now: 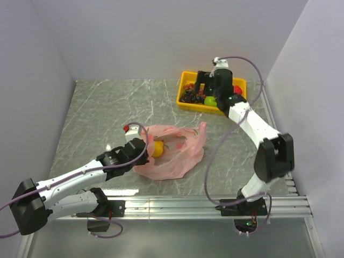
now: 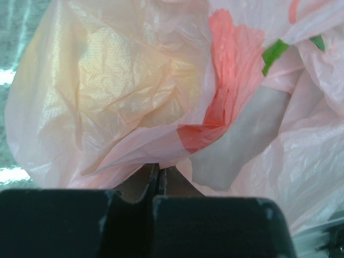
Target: Untie the knot of the plastic bag and take out the fruit
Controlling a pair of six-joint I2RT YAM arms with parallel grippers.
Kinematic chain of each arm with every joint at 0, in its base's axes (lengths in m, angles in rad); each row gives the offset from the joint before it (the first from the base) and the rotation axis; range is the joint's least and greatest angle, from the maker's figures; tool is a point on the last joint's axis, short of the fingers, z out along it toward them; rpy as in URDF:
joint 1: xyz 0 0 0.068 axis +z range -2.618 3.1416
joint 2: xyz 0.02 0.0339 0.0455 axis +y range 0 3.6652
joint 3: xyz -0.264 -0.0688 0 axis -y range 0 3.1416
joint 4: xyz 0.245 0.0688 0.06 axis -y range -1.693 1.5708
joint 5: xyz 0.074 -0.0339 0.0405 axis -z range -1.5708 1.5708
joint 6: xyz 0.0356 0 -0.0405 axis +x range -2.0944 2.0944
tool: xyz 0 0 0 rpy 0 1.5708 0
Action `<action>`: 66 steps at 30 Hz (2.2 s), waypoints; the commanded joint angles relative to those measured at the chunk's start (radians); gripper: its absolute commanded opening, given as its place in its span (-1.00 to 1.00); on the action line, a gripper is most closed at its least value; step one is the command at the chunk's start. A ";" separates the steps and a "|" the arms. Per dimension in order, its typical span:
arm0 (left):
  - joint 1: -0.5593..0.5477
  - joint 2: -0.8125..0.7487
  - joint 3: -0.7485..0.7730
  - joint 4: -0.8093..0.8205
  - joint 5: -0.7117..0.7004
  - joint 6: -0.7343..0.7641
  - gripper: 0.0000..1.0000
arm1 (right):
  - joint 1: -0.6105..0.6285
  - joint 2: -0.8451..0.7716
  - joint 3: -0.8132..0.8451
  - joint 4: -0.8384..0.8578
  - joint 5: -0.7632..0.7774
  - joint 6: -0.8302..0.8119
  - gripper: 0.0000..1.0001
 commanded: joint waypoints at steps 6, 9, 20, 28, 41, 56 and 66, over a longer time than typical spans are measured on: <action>0.004 -0.046 0.013 -0.074 -0.123 -0.078 -0.99 | 0.329 -0.345 -0.216 0.013 -0.087 -0.135 0.68; 0.003 -0.061 0.018 -0.098 -0.146 -0.096 -0.99 | 0.433 -0.391 -0.296 0.037 -0.197 -0.135 0.47; 0.004 -0.069 0.029 -0.147 -0.174 -0.127 -0.99 | 0.649 -0.255 -0.472 0.211 -0.346 -0.112 0.27; 0.004 -0.075 0.027 -0.141 -0.156 -0.127 -0.99 | 0.662 -0.098 -0.458 0.339 -0.186 -0.066 0.71; 0.003 -0.049 0.049 -0.106 -0.116 -0.082 -0.99 | 0.662 0.074 -0.414 0.440 -0.170 -0.087 0.82; 0.001 -0.012 0.075 -0.070 -0.067 -0.033 -0.99 | 0.661 0.216 -0.391 0.638 -0.291 -0.061 0.26; 0.004 -0.057 0.053 -0.138 -0.140 -0.071 -0.99 | 0.658 0.095 -0.489 0.636 -0.258 -0.083 -0.99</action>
